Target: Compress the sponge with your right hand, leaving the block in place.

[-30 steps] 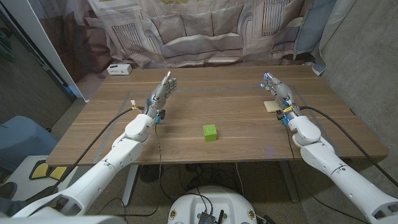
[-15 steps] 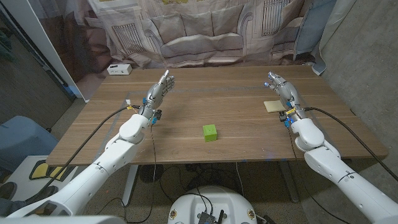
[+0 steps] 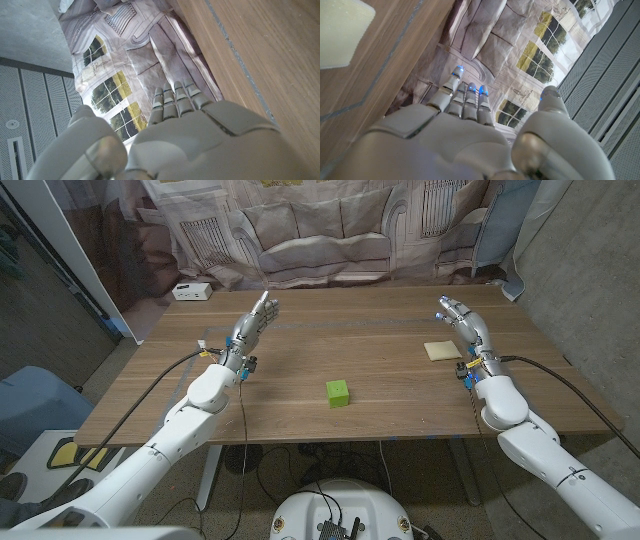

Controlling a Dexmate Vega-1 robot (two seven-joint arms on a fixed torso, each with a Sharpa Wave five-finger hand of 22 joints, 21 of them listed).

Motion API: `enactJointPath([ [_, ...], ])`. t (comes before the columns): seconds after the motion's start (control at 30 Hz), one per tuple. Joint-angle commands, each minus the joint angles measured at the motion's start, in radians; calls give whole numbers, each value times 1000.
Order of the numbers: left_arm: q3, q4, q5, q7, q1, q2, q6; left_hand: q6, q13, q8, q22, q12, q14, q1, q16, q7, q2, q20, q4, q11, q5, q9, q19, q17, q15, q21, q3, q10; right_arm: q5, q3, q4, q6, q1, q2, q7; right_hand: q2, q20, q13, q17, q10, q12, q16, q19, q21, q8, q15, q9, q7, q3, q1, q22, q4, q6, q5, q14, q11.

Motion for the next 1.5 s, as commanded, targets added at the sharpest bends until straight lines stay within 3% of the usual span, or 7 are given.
enactJointPath([
  [0.03,-2,10,6,-5,9,-12,-29,12,3,6,2,7,14,12,-3,1,0,3,-8,-6,-1,5,8,4,0,-5,3,11,-102,40,-60,-68,-51,-16,-89,-3,-8,6,0,9,2,-2,5,-1,4,-13,5,-8,4,20,2,-8,9,4,2,-7],
  [0.27,1,0,14,-2,9,-10,-21,18,4,6,2,8,17,13,-4,2,0,3,-10,-6,-2,5,9,4,-1,-7,3,15,-139,46,-76,-106,-56,-20,-112,-5,-11,6,-2,7,-2,-4,7,-3,2,-18,5,-16,12,45,2,-15,7,6,3,-15],
  [0.57,5,-12,28,11,14,-11,-12,22,4,5,2,7,19,15,-6,2,2,5,-11,-8,-3,5,10,4,-2,-10,3,19,-221,49,-139,-220,-69,-36,-169,-12,-13,7,-7,22,-6,-8,14,-7,5,-29,5,-34,41,143,1,-29,12,16,10,-27],
  [0.7,4,-23,39,23,20,-10,-12,24,4,5,2,7,20,15,-6,2,2,5,-12,-8,-3,5,10,4,-3,-11,3,20,-240,48,-150,-252,-67,-37,-183,-26,-13,6,-9,44,-3,-7,23,-6,11,-25,5,-22,45,174,1,-24,34,16,22,-19],
  [1.0,2,-35,47,36,28,-9,-5,26,4,3,2,5,23,17,-7,2,4,6,-13,-7,-4,5,11,4,-2,-14,4,20,-305,34,-181,-361,-62,-59,-213,-40,-12,6,-8,37,-11,-10,21,-9,5,-25,4,-17,35,167,2,-10,31,13,19,-19],
  [1.5,4,-35,55,44,29,-14,-4,32,4,1,2,3,24,19,-10,-1,6,6,-16,-11,-6,5,11,4,-4,-18,4,25,-431,-16,-238,-587,-37,-95,-263,-47,-16,6,-6,23,-23,-16,4,-15,-12,-38,4,-41,27,162,3,3,1,12,3,-37],
])
